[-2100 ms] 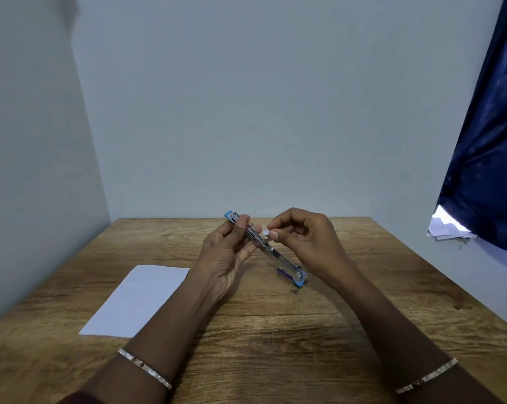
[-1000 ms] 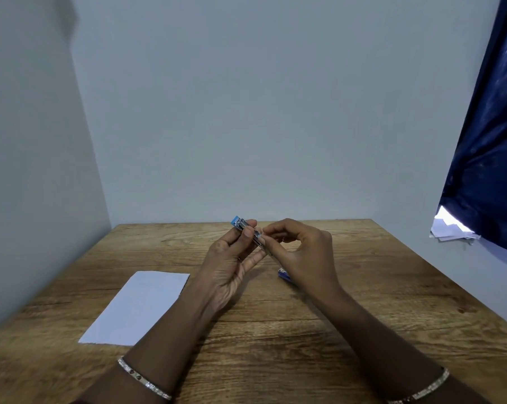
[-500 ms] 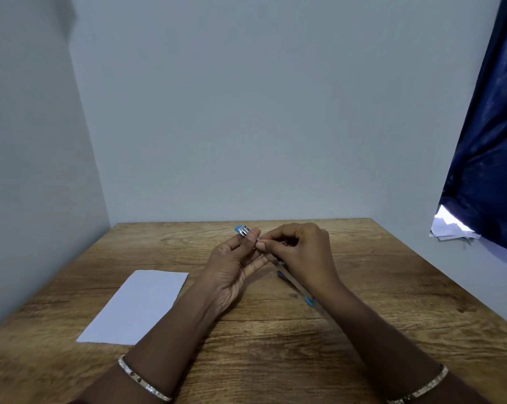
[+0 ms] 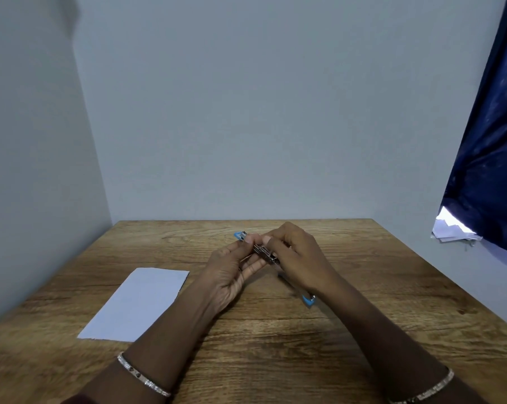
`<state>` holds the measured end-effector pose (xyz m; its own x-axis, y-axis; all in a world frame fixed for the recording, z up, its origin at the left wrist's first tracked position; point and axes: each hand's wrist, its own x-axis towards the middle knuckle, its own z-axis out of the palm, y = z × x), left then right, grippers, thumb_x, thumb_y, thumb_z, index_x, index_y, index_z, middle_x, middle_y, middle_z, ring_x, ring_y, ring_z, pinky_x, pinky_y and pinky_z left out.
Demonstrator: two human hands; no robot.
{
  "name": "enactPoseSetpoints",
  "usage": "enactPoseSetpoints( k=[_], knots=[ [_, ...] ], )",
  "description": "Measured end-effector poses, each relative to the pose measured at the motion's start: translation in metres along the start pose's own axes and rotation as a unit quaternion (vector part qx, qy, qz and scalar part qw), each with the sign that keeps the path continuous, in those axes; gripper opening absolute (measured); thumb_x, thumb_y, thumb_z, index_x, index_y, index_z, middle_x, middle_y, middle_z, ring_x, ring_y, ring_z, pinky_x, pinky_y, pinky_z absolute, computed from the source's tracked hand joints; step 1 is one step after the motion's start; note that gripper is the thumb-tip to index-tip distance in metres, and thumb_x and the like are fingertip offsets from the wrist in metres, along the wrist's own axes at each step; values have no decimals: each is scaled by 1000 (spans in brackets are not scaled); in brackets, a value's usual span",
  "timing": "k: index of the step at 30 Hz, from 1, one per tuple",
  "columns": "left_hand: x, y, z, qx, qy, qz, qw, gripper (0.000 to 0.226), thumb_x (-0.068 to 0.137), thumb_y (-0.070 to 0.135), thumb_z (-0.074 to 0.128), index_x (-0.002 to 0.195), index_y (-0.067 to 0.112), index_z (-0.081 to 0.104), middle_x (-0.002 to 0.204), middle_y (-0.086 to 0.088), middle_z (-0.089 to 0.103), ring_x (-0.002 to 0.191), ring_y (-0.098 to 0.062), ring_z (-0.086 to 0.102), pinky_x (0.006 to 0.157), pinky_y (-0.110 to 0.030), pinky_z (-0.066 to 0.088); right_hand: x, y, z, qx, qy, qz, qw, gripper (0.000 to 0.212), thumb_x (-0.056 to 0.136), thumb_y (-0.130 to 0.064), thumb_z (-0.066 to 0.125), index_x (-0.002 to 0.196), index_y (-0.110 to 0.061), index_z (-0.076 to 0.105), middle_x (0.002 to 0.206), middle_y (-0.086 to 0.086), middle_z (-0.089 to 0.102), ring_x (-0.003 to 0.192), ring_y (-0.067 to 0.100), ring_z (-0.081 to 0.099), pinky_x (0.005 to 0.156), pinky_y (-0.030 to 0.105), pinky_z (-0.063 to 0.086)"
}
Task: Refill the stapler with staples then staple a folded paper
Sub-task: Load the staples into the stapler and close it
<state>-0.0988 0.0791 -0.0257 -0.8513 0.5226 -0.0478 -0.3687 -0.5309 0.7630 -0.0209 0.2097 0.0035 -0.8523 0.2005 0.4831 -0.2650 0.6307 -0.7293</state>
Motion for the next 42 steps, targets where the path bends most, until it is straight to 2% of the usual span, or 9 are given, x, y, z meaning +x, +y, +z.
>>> enactPoseSetpoints(
  k=[5, 12, 16, 23, 26, 30, 35, 39, 42],
  knots=[
    [-1, 1, -1, 23, -47, -13, 999, 24, 79, 20, 72, 94, 4, 82, 103, -19, 78, 93, -21, 78, 73, -30, 63, 5, -3, -5, 97, -22, 59, 993, 34, 101, -23, 48, 96, -24, 81, 94, -4, 68, 94, 9, 64, 83, 29, 46],
    [-2, -5, 3, 10, -33, -33, 999, 35, 75, 15, 75, 104, -3, 74, 100, -21, 78, 89, -24, 78, 71, -34, 65, 4, -2, -5, 77, -32, 57, 995, 30, 103, -26, 48, 106, -18, 77, 100, 2, 65, 103, 12, 63, 90, 30, 47],
    [-1, -4, 1, 5, -39, -38, 999, 32, 76, 15, 74, 102, -5, 74, 99, -21, 78, 88, -24, 78, 68, -32, 64, 4, -1, -6, 132, -62, 89, 985, 35, 104, -30, 43, 116, -24, 76, 97, -9, 61, 88, -7, 58, 75, 12, 40],
    [1, -1, -1, -6, -20, -30, 999, 30, 78, 15, 71, 100, -5, 77, 99, -22, 78, 89, -24, 78, 73, -34, 65, 11, 0, -19, 171, -56, 96, 979, 22, 97, -29, 57, 108, -27, 76, 95, -9, 76, 77, -1, 60, 65, 12, 44],
    [2, 0, -2, -25, -9, -22, 999, 37, 82, 13, 69, 110, -10, 70, 107, -26, 76, 98, -29, 76, 71, -34, 65, 10, 7, -23, 135, -78, 44, 987, 24, 86, -30, 75, 109, -27, 77, 99, -2, 77, 90, 10, 69, 80, 25, 55],
    [1, 1, -1, -16, -8, -18, 1000, 39, 93, 14, 63, 123, -11, 64, 122, -29, 70, 119, -35, 67, 95, -41, 57, 8, 10, -15, 77, -38, -36, 996, 16, 86, -16, 79, 102, -17, 81, 95, -2, 81, 93, 15, 76, 86, 46, 59],
    [0, 0, 1, -19, -1, -10, 1000, 25, 95, 11, 61, 110, -7, 70, 103, -24, 77, 91, -27, 78, 75, -35, 65, 5, 17, -1, 77, 40, -53, 995, 21, 82, -11, 82, 102, -15, 82, 94, -5, 81, 85, 9, 76, 78, 24, 57],
    [-4, 2, 4, 2, -12, -12, 1000, 35, 100, 13, 57, 126, -10, 64, 123, -29, 69, 111, -33, 70, 83, -36, 63, 3, 18, 3, 72, 41, -50, 995, 22, 84, -5, 77, 99, -19, 83, 92, -9, 81, 84, 8, 75, 77, 25, 58],
    [-6, 3, 5, 9, -9, -12, 1000, 36, 101, 15, 55, 125, -10, 64, 124, -29, 68, 111, -33, 69, 81, -34, 64, 3, 18, 3, 38, 38, -55, 997, 22, 85, -8, 77, 99, -25, 83, 91, -13, 80, 75, 6, 69, 68, 17, 51]
  ],
)
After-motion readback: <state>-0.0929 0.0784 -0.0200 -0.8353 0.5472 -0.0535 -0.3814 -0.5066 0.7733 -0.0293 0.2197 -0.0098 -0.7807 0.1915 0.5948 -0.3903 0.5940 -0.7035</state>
